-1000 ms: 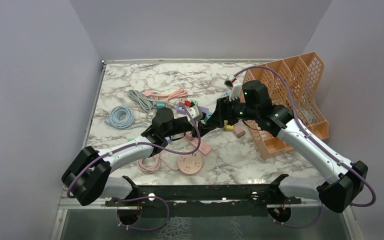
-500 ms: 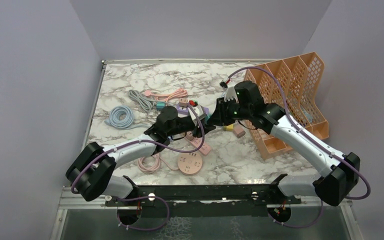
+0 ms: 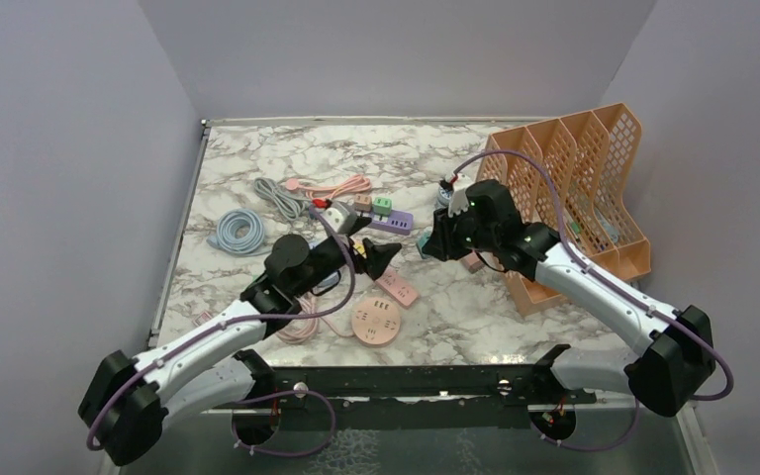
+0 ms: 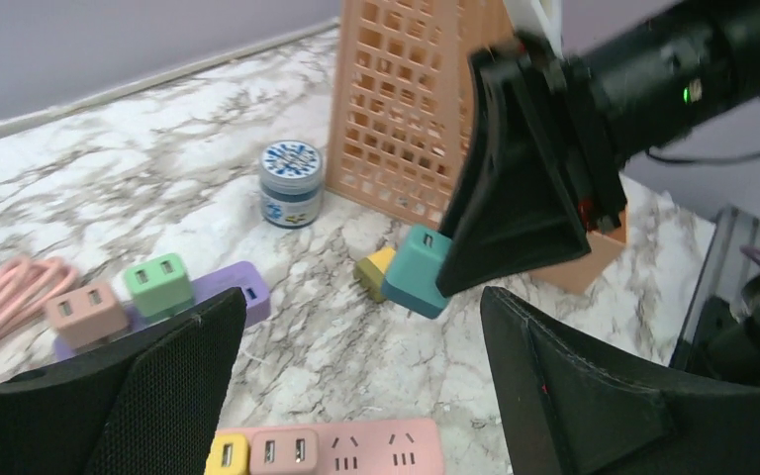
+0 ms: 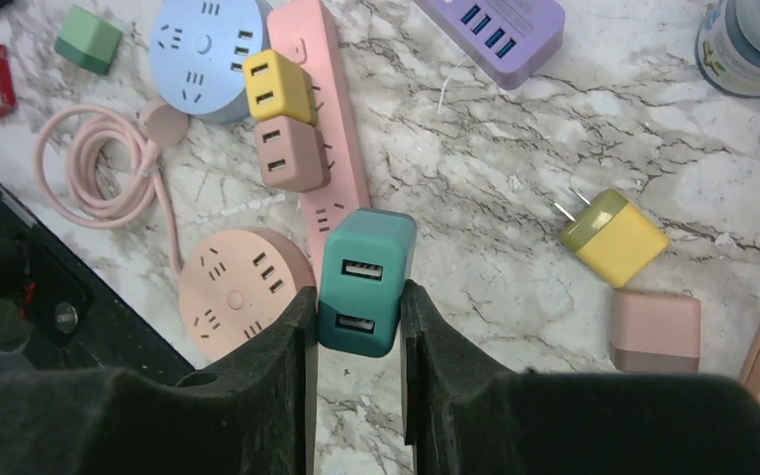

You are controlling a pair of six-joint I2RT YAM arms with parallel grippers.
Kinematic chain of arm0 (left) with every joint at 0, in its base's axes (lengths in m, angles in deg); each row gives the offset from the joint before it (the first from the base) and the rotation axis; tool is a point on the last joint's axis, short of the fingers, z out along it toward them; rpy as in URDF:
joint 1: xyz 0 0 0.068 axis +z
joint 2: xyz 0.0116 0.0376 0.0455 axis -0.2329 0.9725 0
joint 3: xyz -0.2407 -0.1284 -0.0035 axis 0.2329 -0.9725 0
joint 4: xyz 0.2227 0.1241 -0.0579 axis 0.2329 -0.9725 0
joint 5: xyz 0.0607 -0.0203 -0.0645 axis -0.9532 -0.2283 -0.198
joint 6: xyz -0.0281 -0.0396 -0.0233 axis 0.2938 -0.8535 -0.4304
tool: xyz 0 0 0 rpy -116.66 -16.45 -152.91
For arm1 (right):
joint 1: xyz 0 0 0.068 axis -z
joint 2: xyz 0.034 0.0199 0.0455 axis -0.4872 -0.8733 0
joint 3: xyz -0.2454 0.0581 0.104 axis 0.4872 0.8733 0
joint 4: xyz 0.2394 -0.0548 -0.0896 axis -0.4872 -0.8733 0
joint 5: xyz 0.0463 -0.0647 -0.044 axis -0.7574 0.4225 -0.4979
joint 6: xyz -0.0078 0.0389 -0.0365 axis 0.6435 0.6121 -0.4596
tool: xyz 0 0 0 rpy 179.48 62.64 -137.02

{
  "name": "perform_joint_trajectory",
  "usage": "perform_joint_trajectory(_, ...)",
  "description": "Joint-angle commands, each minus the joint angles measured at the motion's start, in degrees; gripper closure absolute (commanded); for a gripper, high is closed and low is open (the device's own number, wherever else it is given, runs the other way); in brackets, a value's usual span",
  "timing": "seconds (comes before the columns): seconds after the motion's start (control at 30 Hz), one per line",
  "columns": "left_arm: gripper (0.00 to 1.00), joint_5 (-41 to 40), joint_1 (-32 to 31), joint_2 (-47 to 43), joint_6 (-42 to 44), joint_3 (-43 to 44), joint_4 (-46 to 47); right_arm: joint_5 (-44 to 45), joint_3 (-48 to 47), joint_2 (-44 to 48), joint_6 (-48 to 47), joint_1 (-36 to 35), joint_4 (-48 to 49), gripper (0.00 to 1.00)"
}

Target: Insert the plug

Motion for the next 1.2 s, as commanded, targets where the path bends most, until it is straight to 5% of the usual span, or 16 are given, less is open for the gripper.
perform_joint_trajectory(0.0,0.09,-14.5,0.0,-10.1,-7.1,2.2,-17.4,-4.9,3.5,-0.1,-6.1,0.0,8.7,0.90)
perform_joint_trajectory(0.17,0.06,-24.4,0.0,-15.4,-11.0,9.3,-38.3,-10.8,6.4,-1.8,-9.3,-0.9,12.9,0.90)
perform_joint_trajectory(0.43,0.03,-33.7,0.0,-21.2,-12.6,14.7,-55.8,-6.6,4.5,-7.7,-12.0,-5.8,13.4,0.92)
perform_joint_trajectory(0.77,0.01,-35.9,0.0,-31.8,-15.5,8.2,-59.6,-4.2,5.2,-12.9,-13.7,-9.5,18.4,0.98)
perform_joint_trajectory(1.17,0.01,-37.8,0.0,-32.6,-15.6,8.4,-61.1,-4.1,3.0,-16.7,-15.1,-10.2,16.0,0.99)
